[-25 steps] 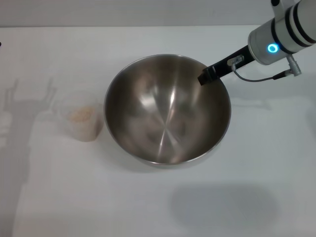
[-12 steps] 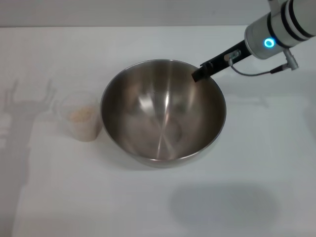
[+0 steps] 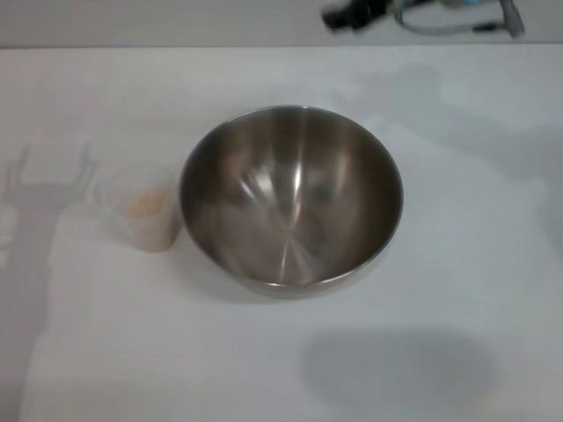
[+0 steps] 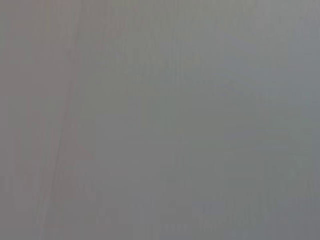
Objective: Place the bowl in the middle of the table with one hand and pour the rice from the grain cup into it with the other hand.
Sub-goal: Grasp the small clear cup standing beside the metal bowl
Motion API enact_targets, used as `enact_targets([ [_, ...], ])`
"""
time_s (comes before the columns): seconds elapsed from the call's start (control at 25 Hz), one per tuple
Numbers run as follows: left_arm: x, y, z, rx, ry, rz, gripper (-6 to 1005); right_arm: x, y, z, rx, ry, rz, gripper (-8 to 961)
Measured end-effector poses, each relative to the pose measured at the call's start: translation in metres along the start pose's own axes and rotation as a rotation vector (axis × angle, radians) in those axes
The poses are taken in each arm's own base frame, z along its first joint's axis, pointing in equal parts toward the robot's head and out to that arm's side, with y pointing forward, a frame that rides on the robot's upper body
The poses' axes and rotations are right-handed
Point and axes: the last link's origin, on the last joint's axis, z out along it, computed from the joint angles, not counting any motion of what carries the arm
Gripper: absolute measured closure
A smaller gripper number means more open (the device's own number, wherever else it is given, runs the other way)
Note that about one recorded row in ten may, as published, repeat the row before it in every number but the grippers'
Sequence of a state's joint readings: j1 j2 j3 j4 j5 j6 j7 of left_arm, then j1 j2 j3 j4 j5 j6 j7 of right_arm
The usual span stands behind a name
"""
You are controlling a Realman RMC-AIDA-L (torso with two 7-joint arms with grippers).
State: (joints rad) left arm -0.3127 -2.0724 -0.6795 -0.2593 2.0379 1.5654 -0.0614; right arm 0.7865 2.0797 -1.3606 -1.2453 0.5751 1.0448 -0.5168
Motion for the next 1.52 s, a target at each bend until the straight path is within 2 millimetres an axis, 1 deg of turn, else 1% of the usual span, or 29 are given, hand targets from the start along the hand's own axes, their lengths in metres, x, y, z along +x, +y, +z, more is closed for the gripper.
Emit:
enact_targets([
  [0.04, 0.000, 0.000, 0.000, -0.001, 0.001, 0.000, 140, -0.012, 0.001, -0.003, 0.052, -0.106, -0.044, 493],
  [0.08, 0.000, 0.000, 0.000, -0.001, 0.000, 0.000, 140, -0.012, 0.001, -0.003, 0.052, -0.106, -0.044, 486],
  [0.2, 0.000, 0.000, 0.000, -0.001, 0.000, 0.000, 140, -0.020, 0.008, -0.005, 0.128, -0.273, -0.098, 470],
  [0.24, 0.000, -0.001, -0.001, 0.002, -0.001, 0.001, 140, -0.023, 0.010, -0.006, 0.188, -0.401, -0.119, 469],
  [0.28, 0.000, -0.001, -0.001, 0.002, -0.001, 0.001, 140, -0.023, 0.010, -0.006, 0.188, -0.401, -0.119, 469],
  [0.4, 0.000, -0.001, -0.002, 0.004, -0.002, 0.001, 140, -0.017, 0.013, -0.008, 0.280, -0.583, -0.130, 466],
  [0.44, 0.000, -0.001, -0.002, 0.005, -0.003, 0.000, 140, -0.008, 0.017, -0.008, 0.336, -0.687, -0.136, 466],
  [0.48, 0.000, -0.001, -0.002, 0.005, -0.003, 0.000, 140, -0.008, 0.017, -0.008, 0.336, -0.687, -0.136, 465],
  [0.6, 0.000, -0.001, -0.004, 0.006, -0.005, -0.002, 140, 0.016, 0.024, -0.008, 0.412, -0.835, -0.133, 463],
  [0.72, -0.001, -0.001, -0.005, 0.005, -0.007, -0.002, 139, 0.044, 0.029, -0.010, 0.451, -0.956, -0.108, 460],
  [0.76, -0.001, -0.001, -0.009, 0.007, -0.014, -0.006, 139, 0.055, 0.030, -0.010, 0.451, -0.993, -0.086, 460],
  [0.8, -0.001, -0.001, -0.011, 0.009, -0.017, -0.008, 139, 0.062, 0.029, -0.011, 0.445, -1.011, -0.061, 459],
  [0.84, -0.001, -0.001, -0.011, 0.009, -0.017, -0.008, 139, 0.081, 0.025, -0.009, 0.419, -1.031, 0.014, 458],
  [0.88, -0.001, -0.001, -0.011, 0.009, -0.017, -0.008, 139, 0.081, 0.025, -0.009, 0.419, -1.031, 0.014, 457],
  [0.96, -0.002, -0.002, -0.013, 0.007, -0.022, -0.010, 139, 0.094, 0.020, -0.007, 0.400, -1.027, 0.068, 456],
  [1.0, -0.002, -0.002, -0.013, 0.007, -0.022, -0.010, 139, 0.102, 0.016, -0.007, 0.396, -1.025, 0.091, 455],
  [1.04, -0.002, -0.002, -0.016, 0.003, -0.028, -0.009, 139, 0.117, 0.012, -0.011, 0.405, -1.034, 0.107, 454],
  [1.08, -0.003, -0.002, -0.019, 0.003, -0.034, -0.011, 139, 0.117, 0.012, -0.011, 0.405, -1.034, 0.107, 454],
  [1.12, -0.003, -0.002, -0.019, 0.003, -0.034, -0.011, 139, 0.122, 0.011, -0.013, 0.415, -1.037, 0.106, 453],
  [1.16, -0.003, -0.002, -0.019, 0.003, -0.034, -0.011, 139, 0.130, 0.008, -0.015, 0.432, -1.038, 0.102, 420],
  [1.2, -0.004, 0.000, -0.027, 0.000, -0.047, -0.017, 139, 0.136, 0.006, -0.017, 0.447, -1.037, 0.100, 388],
  [1.24, -0.004, 0.001, -0.034, -0.009, -0.055, -0.018, 139, 0.148, 0.001, -0.020, 0.472, -1.026, 0.092, 355],
  [1.28, -0.004, 0.003, -0.040, -0.019, -0.064, -0.019, 139, 0.148, 0.001, -0.020, 0.472, -1.026, 0.092, 322],
  [1.36, -0.004, 0.003, -0.040, -0.019, -0.064, -0.019, 139, 0.158, -0.005, -0.021, 0.485, -1.011, 0.085, 257],
  [1.4, -0.006, 0.007, -0.054, -0.046, -0.092, -0.015, 139, 0.161, -0.008, -0.021, 0.488, -1.004, 0.083, 224],
  [1.44, -0.006, 0.007, -0.054, -0.046, -0.092, -0.015, 139, 0.164, -0.011, -0.021, 0.498, -0.993, 0.082, 192],
  [1.48, -0.009, 0.010, -0.062, -0.067, -0.120, 0.001, 139, 0.164, -0.013, -0.021, 0.505, -0.989, 0.084, 160],
  [1.52, -0.009, 0.010, -0.062, -0.067, -0.120, 0.001, 139, 0.165, -0.016, -0.022, 0.515, -0.984, 0.087, 127],
])
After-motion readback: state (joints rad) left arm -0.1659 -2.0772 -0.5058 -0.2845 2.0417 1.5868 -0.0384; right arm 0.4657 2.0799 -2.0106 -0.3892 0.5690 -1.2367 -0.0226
